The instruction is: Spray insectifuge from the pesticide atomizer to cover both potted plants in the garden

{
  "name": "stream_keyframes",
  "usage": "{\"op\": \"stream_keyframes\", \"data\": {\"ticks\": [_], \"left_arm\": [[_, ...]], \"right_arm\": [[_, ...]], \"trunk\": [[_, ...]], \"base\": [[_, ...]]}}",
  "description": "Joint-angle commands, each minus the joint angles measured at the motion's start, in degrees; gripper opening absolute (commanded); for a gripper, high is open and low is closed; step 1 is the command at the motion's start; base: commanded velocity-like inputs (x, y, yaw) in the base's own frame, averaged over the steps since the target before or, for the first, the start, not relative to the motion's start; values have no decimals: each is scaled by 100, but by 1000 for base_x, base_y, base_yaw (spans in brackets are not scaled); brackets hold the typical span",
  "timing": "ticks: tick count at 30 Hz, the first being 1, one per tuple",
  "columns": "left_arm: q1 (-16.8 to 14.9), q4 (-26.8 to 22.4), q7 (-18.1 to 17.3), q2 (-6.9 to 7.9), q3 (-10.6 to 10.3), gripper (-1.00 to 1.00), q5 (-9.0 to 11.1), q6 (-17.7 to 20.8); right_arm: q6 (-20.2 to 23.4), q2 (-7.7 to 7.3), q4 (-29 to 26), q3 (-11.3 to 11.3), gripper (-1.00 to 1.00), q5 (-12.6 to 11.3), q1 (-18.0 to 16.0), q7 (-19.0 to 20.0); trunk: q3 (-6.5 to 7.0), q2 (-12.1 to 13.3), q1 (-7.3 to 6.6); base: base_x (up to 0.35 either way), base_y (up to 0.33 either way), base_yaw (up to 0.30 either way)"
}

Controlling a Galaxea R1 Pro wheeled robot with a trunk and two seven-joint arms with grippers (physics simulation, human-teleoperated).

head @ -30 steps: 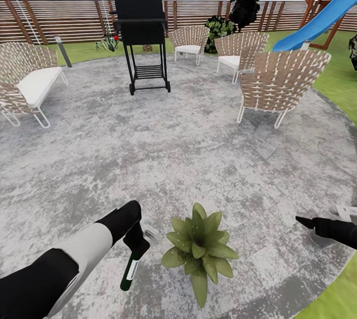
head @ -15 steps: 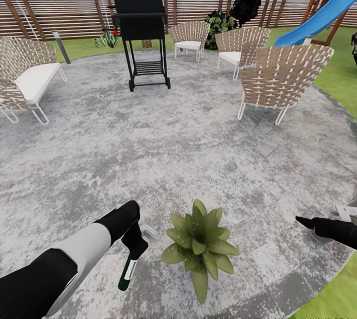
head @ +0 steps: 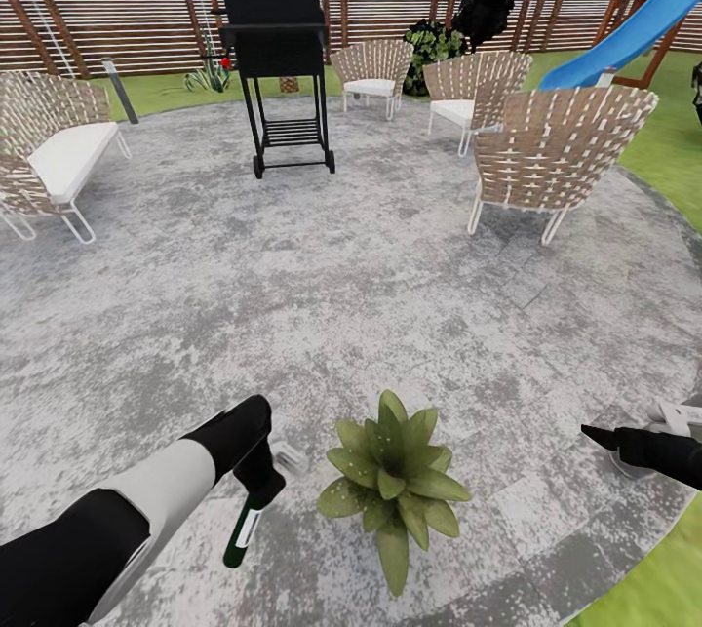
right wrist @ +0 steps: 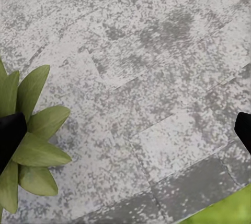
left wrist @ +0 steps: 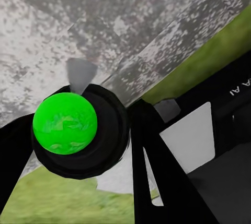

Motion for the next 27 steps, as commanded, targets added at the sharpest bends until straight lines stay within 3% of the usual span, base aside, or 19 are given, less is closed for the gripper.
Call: {"op": "stream_keyframes", "data": {"ticks": [1,7,13,21,27], "left_arm": [[3,-6,-54,8,-3,-100,-54,15],[50,4,-38,20,-20,-100,-54,8],[103,-1,233,11,27,-100,-41,12],[52,-40,200,-97,57,-100,3,24],[12,-87,190,-131,63,-100,152,31]], "right_arm": [[21,1,-5,-6,100,55,-6,59],[21,0,-5,-6,100,55,-6,59],[21,0,-5,-6,100,59,-6,59],[21,6,-5,-6,100,56,-6,48],[15,6,-4,-6,100,57,-6,52]], "trunk": [[-4,-2,-1],[-5,-2,-1],[-5,-2,-1],[-13,-2,-1],[-39,-2,-1]], "base": [[0,0,0],[0,0,0],[0,0,0],[0,0,2],[-83,-57,73]]}}
